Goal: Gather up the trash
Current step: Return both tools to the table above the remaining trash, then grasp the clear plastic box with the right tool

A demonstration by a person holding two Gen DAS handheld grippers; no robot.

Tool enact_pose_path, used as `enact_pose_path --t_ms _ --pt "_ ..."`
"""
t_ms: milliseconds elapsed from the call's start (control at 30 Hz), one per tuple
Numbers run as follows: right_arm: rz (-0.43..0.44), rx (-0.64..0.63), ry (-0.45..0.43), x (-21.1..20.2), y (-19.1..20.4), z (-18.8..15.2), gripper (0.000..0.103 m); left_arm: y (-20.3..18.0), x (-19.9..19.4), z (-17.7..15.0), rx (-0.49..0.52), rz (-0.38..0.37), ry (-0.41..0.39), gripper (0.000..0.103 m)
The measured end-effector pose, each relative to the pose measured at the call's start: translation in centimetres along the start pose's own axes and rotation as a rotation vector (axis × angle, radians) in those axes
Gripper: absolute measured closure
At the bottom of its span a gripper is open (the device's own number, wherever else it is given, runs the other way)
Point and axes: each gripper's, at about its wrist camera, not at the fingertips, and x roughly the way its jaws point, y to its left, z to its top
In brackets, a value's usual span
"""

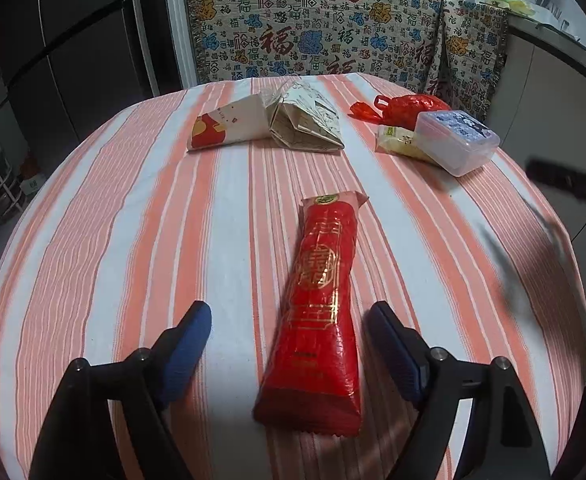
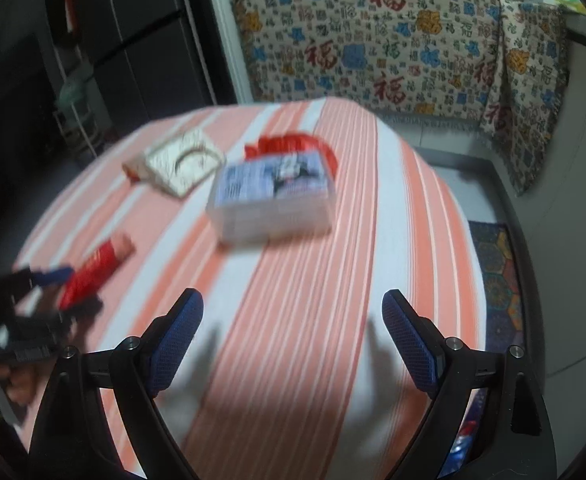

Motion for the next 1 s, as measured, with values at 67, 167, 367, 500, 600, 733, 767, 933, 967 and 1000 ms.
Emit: enact_pose_path --t_ms 67,167,367,500,600,733,767,933,967,1000 --pt "0.011 -0.007 -0.010 0.9 -0.3 1.8 0.007 0.1 0.0 0.0 -0.001 0.000 -0.001 0.020" --pt "0.034 -0.006 0.026 3.6 -0.6 3.8 0.007 0.1 0.0 0.0 -0.002 -0.002 0.000 0.019" --pt "0.509 -0.088 0.258 4.0 2.9 2.0 0.039 0.1 0.0 0.0 -0.001 -0.001 -0.001 0.019" --pt "0.352 -0.301 0.232 1.2 5.5 1.1 0.013 0.2 -0.1 0.0 -0.001 -0.001 -0.001 0.019" --pt "0.216 -0.407 0.182 2.0 6.4 2.6 0.009 0.1 -0.1 0.0 -0.002 -0.001 -0.001 0.019" --pt "0.168 -0.543 0.227 6.3 8.5 4.5 0.009 0.2 -0.1 0.1 -0.002 -0.001 -0.001 0.019" --pt "0.171 -0.567 0.252 7.4 9.0 4.7 0.009 0.1 -0.1 0.0 -0.002 -0.001 -0.001 0.019" --pt "0.208 -0.635 0.365 10.8 10.4 4.1 0.015 0.2 -0.1 0.0 -0.003 -0.001 -0.001 0.019" --pt "0.220 -0.613 0.391 11.1 10.4 3.9 0.028 0.1 -0.1 0.0 -0.003 -0.001 -0.001 0.019" --pt "0.228 -0.581 0.401 11.0 10.2 3.7 0.037 0.1 -0.1 0.0 -0.003 -0.001 -0.002 0.019"
